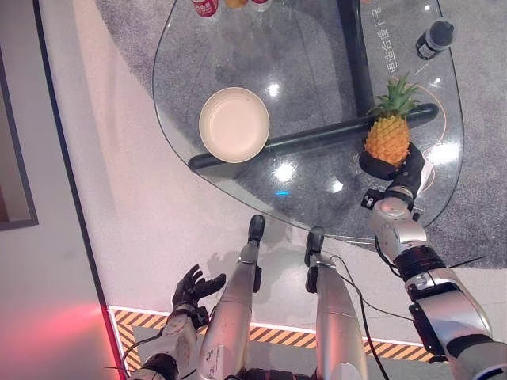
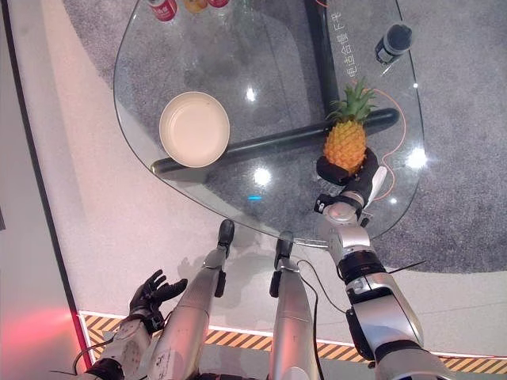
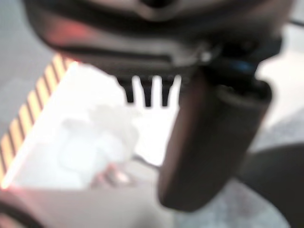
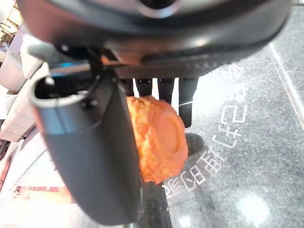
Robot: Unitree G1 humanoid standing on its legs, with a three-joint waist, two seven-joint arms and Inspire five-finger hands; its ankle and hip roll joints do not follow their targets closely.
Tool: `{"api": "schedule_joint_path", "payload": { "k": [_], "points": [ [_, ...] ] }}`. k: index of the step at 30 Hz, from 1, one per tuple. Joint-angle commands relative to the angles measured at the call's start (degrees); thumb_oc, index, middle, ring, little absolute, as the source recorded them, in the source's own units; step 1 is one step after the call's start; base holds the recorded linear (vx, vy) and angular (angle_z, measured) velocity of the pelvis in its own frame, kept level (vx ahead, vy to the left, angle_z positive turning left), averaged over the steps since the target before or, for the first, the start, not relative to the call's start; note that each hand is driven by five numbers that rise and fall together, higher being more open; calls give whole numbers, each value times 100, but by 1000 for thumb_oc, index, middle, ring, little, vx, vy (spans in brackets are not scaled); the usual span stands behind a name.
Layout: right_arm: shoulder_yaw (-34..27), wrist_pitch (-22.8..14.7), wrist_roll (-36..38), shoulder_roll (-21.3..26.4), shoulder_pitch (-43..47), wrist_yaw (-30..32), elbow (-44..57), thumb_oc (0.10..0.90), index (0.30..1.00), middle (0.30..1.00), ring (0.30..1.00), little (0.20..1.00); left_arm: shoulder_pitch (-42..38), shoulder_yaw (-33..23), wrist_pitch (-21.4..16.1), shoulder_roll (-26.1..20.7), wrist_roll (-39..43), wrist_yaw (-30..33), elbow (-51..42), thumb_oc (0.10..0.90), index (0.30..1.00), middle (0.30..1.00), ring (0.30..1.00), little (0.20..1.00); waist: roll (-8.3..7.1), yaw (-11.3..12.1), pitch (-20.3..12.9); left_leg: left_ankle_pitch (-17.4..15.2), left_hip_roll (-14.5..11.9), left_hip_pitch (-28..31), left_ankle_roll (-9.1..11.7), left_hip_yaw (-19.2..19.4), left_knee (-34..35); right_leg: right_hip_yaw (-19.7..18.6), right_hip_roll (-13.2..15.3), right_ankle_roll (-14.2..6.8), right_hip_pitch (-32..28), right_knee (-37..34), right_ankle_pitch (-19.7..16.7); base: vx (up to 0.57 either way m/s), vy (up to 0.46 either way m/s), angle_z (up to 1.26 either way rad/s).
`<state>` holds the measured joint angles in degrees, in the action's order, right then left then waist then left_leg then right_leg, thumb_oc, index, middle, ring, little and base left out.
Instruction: Pick up the fruit to the plate
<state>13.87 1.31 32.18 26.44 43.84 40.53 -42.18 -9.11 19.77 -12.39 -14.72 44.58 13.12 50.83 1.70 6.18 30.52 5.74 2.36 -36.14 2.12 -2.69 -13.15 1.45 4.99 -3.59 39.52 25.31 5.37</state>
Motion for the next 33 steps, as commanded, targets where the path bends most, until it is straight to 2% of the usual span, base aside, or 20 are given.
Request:
{"api": "schedule_joint_path", "payload": {
  "k": [1, 12, 20, 27, 33],
  "points": [
    [164, -78, 193, 404, 97, -200, 95, 100, 300, 300, 300, 200, 245, -8, -432, -42, 166, 265, -434, 800, 900, 900, 900, 900, 166, 77, -73, -813, 572, 8, -305, 85, -676, 287, -278, 68, -241, -758, -626, -21, -31, 2],
    [-45, -588, 35, 255, -401, -150, 1037, 100, 300, 300, 300, 200, 152, -276, -806, -267, 233, 745, -1514, 800, 900, 900, 900, 900, 107, -37, -73, -823, 532, 419, -279, 70, -574, 207, -310, 63, -662, -856, -575, -13, -31, 0],
    [-170, -722, -485, 145, -855, -336, 2308, 100, 300, 300, 300, 200, 191, -594, -900, -435, 378, 787, -2340, 800, 900, 900, 900, 900, 53, -162, -73, -774, 508, 696, -259, 56, -478, 124, -330, 69, -986, -957, -546, 0, -4, 0],
    [-191, -935, -1028, 15, -1182, -908, 3299, 100, 300, 300, 300, 200, 184, -690, -679, -552, 823, 553, -3205, 800, 900, 900, 900, 900, 29, -253, -73, -772, 493, 829, -247, 49, -492, 124, -331, 63, -1160, -968, -515, -6, -15, 0],
    [-73, -1080, -1438, -63, -1343, -1794, 4009, 100, 300, 300, 300, 200, 207, -706, -439, -555, 1131, 33, -3896, 800, 900, 900, 900, 900, 2, -302, -73, -770, 490, 908, -260, 60, -491, 125, -330, 66, -1300, -1032, -509, 0, 0, 0]
  ]
}}
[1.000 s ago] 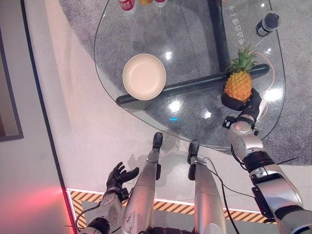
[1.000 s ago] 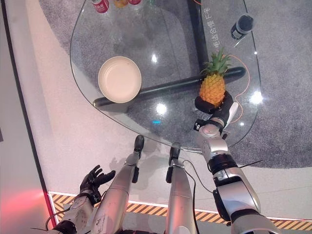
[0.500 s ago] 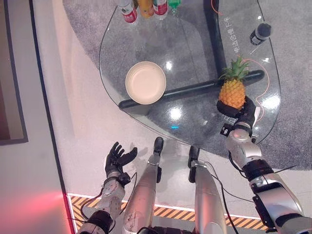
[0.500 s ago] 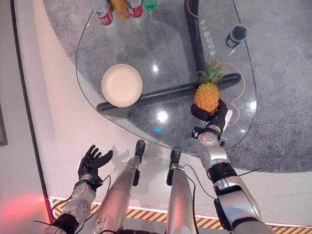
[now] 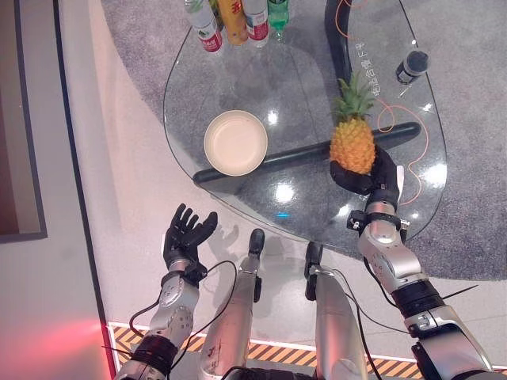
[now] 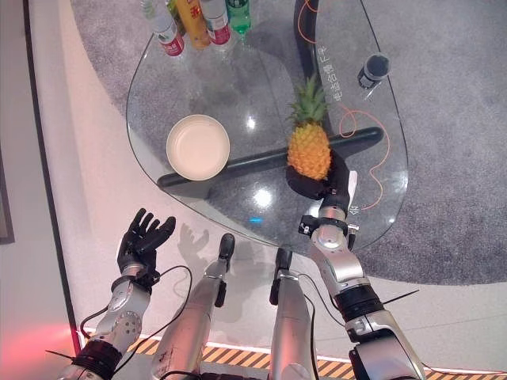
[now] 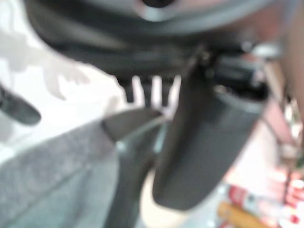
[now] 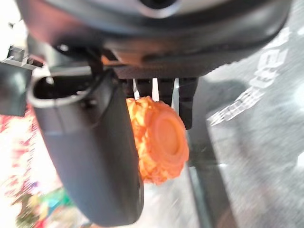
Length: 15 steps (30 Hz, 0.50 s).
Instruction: Pick up the fruit to the plate
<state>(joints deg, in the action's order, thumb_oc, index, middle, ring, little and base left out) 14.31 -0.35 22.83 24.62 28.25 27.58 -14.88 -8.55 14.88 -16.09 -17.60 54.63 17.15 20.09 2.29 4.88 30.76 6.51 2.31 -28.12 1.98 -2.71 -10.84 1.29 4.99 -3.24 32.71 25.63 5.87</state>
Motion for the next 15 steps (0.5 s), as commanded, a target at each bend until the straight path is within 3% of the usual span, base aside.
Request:
{"api": "schedule_joint_path", "payload": {
  "k": [1, 5, 15],
  "points": [
    [-75, -971, -565, 134, 200, -707, 1374, 100, 300, 300, 300, 200, 160, -219, 27, -285, 208, -559, -908, 800, 900, 900, 900, 900, -55, -177, -96, -844, 489, 112, -242, 63, -721, 143, -333, 30, -632, -1067, -557, 0, 0, 0],
    [106, -1025, -677, 348, 252, -1552, 1779, 100, 300, 300, 300, 200, 112, -61, 367, -394, 260, -990, -1305, 800, 900, 900, 900, 900, -55, -193, -96, -829, 474, 115, -234, 79, -732, 148, -340, 19, -649, -1064, -558, 0, 0, 0],
    [671, -1085, -721, 769, 458, -2962, 2259, 100, 300, 300, 300, 200, -288, 82, 663, -559, 969, -1479, -1956, 800, 900, 900, 900, 900, -120, -204, -96, -835, 454, 87, -229, 106, -776, 168, -348, -27, -652, -1052, -543, 0, -3, 0]
  ]
}}
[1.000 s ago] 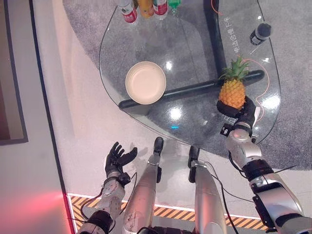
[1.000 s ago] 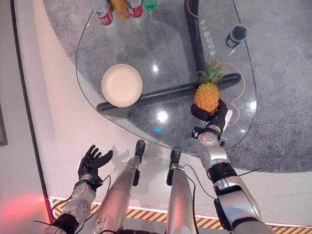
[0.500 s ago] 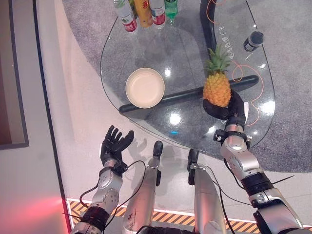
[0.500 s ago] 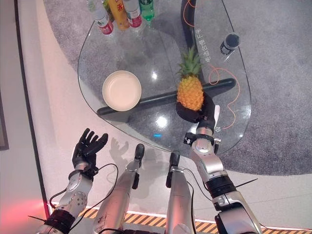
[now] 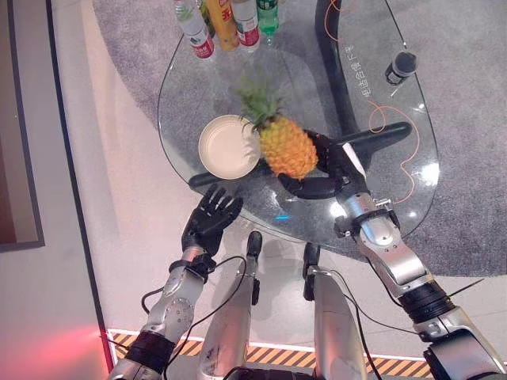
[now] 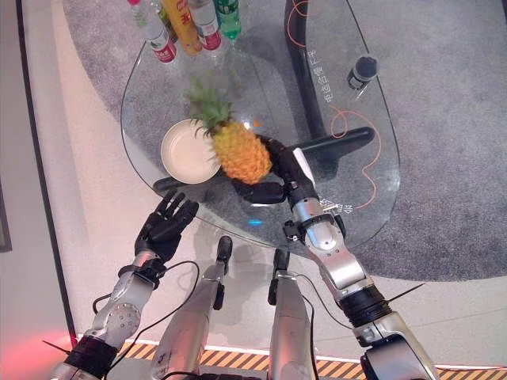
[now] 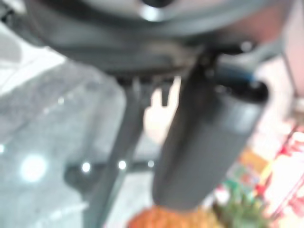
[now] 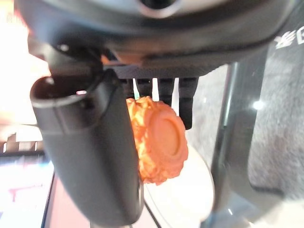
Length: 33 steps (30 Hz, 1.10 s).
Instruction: Pick up the fruit to the plate
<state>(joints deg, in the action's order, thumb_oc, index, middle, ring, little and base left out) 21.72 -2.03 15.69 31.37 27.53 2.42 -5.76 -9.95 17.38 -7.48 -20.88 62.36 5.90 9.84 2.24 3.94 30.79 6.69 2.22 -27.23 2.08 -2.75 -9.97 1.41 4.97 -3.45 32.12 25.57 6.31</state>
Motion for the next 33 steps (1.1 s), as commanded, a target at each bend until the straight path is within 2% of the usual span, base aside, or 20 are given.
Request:
{"api": "schedule_joint_path", "payload": {
  "k": [1, 7, 18, 24, 26, 30, 32, 33],
  "points": [
    [-71, -917, -7, 94, 530, -447, 1347, 100, 300, 300, 300, 200, -149, -168, -198, -231, 196, -353, -932, 800, 900, 900, 900, 900, -115, -111, -99, -852, 463, -2, -239, 109, -863, 156, -346, -6, -593, -1046, -587, 0, 0, 0],
    [250, -810, -78, 260, 614, -917, 1440, 100, 300, 300, 300, 200, -340, -171, -168, -331, 501, -419, -1199, 800, 900, 900, 900, 900, -158, -77, -99, -836, 466, -44, -238, 112, -858, 185, -338, -34, -561, -1053, -596, -6, -28, 5],
    [618, -620, -83, 447, 635, -1583, 1437, 100, 300, 300, 300, 200, -437, -305, -294, -323, 1746, -1060, -1659, 800, 900, 900, 900, 900, -206, -8, -99, -842, 469, -67, -215, 62, -840, 222, -332, -54, -531, -1034, -565, 2, -6, 2],
    [816, -609, 69, 310, 679, -2278, 1609, 100, 300, 300, 300, 200, -505, -243, -236, -182, 1613, -977, -1807, 800, 900, 900, 900, 900, -228, 37, -99, -826, 499, -51, -208, -29, -805, 214, -359, -62, -533, -1023, -555, 9, -20, 6],
    [891, -604, 238, 272, 744, -2728, 1667, 100, 300, 300, 300, 200, -527, -189, -190, -164, 1646, -902, -1799, 800, 900, 900, 900, 900, -232, 53, -99, -813, 512, -47, -209, -57, -794, 205, -364, -67, -535, -1021, -555, 9, -19, 9],
    [1190, -289, 424, 227, 854, -3607, 1875, 100, 300, 300, 300, 200, -501, -172, -221, -98, 1894, -1064, -1747, 800, 900, 900, 900, 900, -232, 88, -99, -800, 523, -6, -198, -101, -773, 190, -377, -58, -576, -1037, -552, 3, -4, 1],
    [1357, -101, 361, 199, 918, -3699, 1878, 100, 300, 300, 300, 200, -474, -161, -294, -56, 2097, -1259, -1739, 800, 900, 900, 900, 900, -221, 116, -99, -804, 532, 0, -187, -113, -796, 186, -375, -50, -590, -1026, -546, 0, 0, 0],
    [1477, -29, 285, 191, 934, -3507, 1861, 100, 300, 300, 300, 200, -477, -131, -372, -19, 2153, -1336, -1758, 800, 900, 900, 900, 900, -213, 132, -99, -806, 528, 5, -179, -126, -801, 195, -364, -45, -593, -1014, -539, 0, 0, 0]
  ]
}}
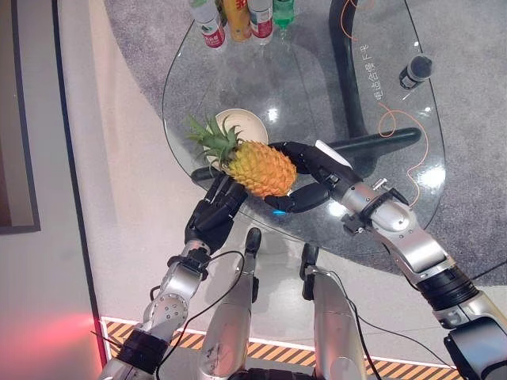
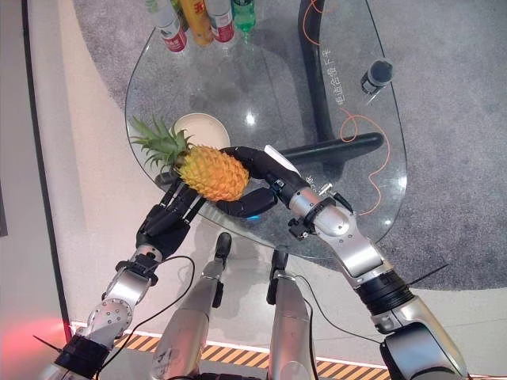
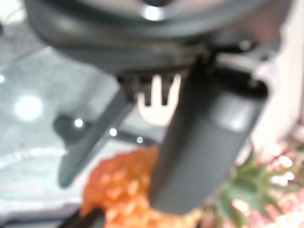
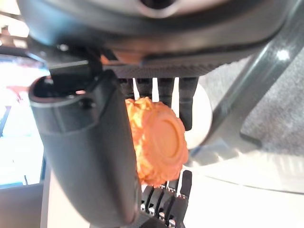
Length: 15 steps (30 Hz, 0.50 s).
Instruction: Pick up the fruit to the plate
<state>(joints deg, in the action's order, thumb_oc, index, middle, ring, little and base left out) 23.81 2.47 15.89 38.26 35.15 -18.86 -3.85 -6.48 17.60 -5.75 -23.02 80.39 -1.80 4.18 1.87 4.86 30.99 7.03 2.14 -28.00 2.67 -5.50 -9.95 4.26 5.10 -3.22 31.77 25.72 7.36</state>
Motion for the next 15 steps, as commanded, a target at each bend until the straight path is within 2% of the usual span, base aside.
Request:
{"api": "schedule_joint_path", "payload": {
  "k": [1, 4, 11, 15],
  "points": [
    [1301, -455, 270, -498, 180, -1263, 1651, 100, 300, 300, 300, 200, -829, -143, -585, 203, 339, -582, -1212, 800, 900, 900, 900, 900, -174, 45, -120, -840, 536, 81, -237, 146, -808, -83, -369, -65, -558, -1025, -643, 0, 0, 0],
    [1257, -538, 217, -547, 113, -802, 1497, 100, 300, 300, 300, 200, -835, -136, -724, 232, 189, -597, -1281, 800, 900, 900, 900, 900, -159, 51, -120, -841, 542, 101, -234, 124, -791, -73, -363, -60, -569, -1013, -627, 0, 0, 0],
    [892, -964, 234, -563, -43, -303, 1266, 100, 300, 300, 300, 200, -847, -222, -776, 191, 168, -481, -1307, 800, 900, 900, 900, 900, -165, 10, -120, -836, 556, 114, -257, 102, -750, -90, -401, -76, -540, -996, -626, -2, 0, 3],
    [513, -1288, 325, -664, -207, 437, 1147, 100, 300, 300, 300, 200, -823, -292, -743, 257, 145, -497, -1227, 800, 900, 900, 900, 900, -160, -44, -120, -844, 552, 151, -265, 98, -739, -128, -413, -80, -561, -1001, -632, 0, 0, 0]
  ]
}}
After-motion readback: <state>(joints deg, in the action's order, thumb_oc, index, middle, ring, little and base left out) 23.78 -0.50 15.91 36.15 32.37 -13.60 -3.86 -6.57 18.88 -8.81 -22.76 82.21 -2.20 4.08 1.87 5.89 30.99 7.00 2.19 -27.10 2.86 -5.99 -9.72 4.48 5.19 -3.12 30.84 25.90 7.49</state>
